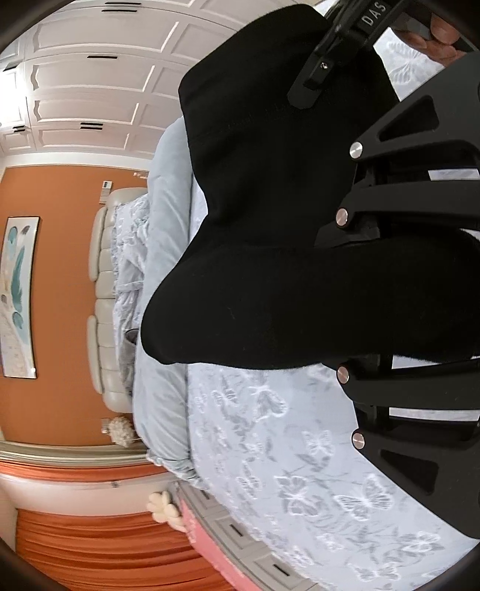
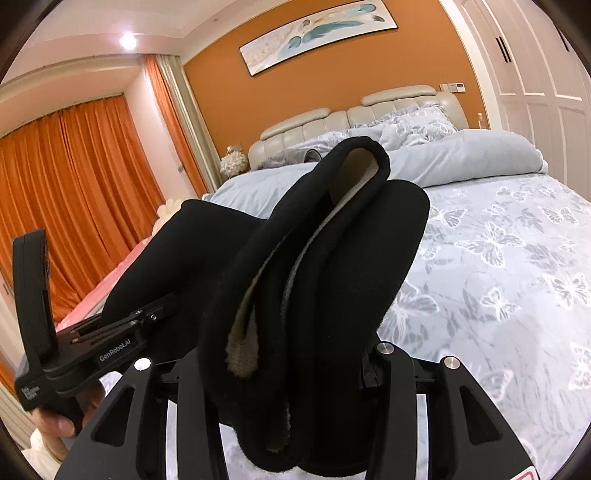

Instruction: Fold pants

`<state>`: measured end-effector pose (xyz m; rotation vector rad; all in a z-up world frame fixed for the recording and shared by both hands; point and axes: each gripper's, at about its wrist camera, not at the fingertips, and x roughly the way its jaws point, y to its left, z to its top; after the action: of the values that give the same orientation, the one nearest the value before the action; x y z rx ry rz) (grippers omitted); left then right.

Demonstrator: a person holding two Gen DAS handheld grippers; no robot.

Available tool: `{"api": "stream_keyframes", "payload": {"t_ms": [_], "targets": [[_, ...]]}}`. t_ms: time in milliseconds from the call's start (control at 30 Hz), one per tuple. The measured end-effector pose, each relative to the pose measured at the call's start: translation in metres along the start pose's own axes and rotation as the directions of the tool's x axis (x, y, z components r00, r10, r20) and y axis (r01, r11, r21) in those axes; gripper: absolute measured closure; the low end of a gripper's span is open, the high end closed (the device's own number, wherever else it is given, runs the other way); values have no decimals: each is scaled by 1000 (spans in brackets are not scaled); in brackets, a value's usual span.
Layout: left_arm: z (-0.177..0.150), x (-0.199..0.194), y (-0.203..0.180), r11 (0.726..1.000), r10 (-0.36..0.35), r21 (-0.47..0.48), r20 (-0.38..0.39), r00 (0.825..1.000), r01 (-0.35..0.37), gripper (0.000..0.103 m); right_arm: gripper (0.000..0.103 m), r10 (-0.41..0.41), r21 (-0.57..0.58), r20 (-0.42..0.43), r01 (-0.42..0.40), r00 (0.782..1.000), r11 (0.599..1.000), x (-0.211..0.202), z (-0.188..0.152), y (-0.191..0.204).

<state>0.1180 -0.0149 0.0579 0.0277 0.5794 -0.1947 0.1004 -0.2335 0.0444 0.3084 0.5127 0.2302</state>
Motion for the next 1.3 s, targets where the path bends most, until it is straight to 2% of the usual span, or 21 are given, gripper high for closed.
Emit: {"api": "stream_keyframes", "payload": {"t_ms": [167,467,767,1033,1133,1233,1300], "targets": [[4,25,0,999,34,33,30,999,-35,69,62,-2,15,-1,2,1000,1000,25,8,-7],[3,83,-1,999,44,24,-31,999,-43,69,62,-30,21,-53,32,998,999,69,3,-28],[-6,121,-16,998,44,54,-63,997,-40,69,62,-45,124,-83,55,996,991,101,0,-65],[-15,150,-1,999,46,30,-123,991,-43,69,62,-54,119,-156,73,986,990,130,-12,-66],[-22,162,3,998,50,30,-156,986,-46,69,61,-64,118,-212,91,975,989,143,-23,-69],[-31,172,4,998,67,34,-180,981,-61,67,58,-83,134,-249,119,965,984,152,-33,-80],[-36,175,6,997,76,43,-174,982,-70,64,51,-71,164,-263,117,962,980,155,-37,-88]]}}
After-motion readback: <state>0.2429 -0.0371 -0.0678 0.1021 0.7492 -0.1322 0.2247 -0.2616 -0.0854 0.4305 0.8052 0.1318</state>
